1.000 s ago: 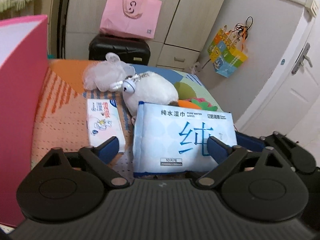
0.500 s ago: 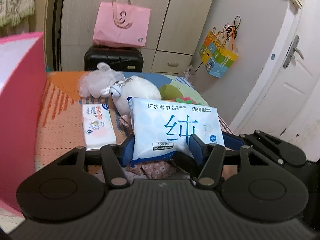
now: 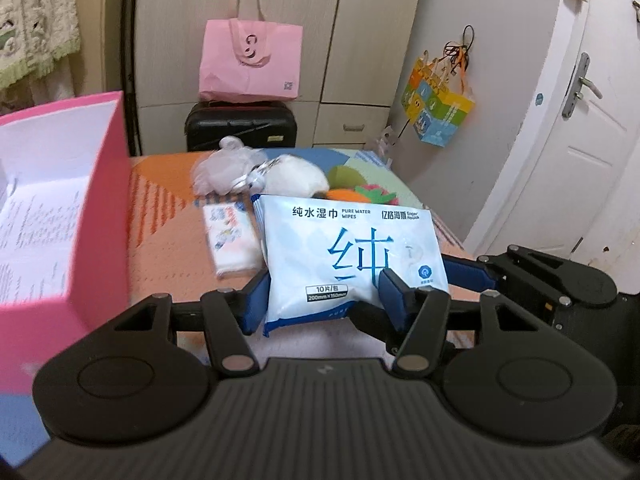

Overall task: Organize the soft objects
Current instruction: 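Carry the wipes pack with the left tool into the pink shoebox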

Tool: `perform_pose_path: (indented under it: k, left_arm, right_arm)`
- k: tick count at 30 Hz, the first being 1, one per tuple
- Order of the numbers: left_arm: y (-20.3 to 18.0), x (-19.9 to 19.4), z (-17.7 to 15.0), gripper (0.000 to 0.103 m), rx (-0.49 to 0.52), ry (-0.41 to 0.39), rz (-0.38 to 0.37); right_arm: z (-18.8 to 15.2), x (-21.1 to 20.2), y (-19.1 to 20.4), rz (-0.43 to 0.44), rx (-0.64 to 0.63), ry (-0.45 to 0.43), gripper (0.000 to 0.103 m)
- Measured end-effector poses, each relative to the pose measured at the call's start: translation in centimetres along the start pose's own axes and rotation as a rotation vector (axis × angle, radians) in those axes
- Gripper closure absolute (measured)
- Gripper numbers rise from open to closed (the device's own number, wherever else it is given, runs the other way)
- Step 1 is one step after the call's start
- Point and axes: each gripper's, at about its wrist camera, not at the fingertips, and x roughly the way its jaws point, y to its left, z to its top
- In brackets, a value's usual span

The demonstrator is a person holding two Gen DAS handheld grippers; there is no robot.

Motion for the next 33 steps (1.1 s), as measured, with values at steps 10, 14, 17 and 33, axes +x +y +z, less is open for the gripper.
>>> perform_pose_path:
  k: [10,14,17,33]
  left_arm:
    - [1.6,-3.1,-3.0,0.046,-0.072,0.08,0.081]
    - [2.9,-5.4,-3.6,0.046,-0.12,0.084,0.095]
    - [3.7,-7.7,-4.2,0.046,-0.129,0.072,0.114]
    - [8.3,-15.8,-2.3,0.046,-0.182,0.03,0.135]
  right_arm:
    - [-0.5,-0.4,2.9,0.111,0.045,0.144,0.041]
    - [-0.3,-0.6,4.4,0.176,0.057,0.178,0.041]
    - [0.2,-1.1,5.4,0.233,0.077,0.19,0.041]
    - [5.9,-2.8,12.0,0.384,-0.077,0.168,0.041]
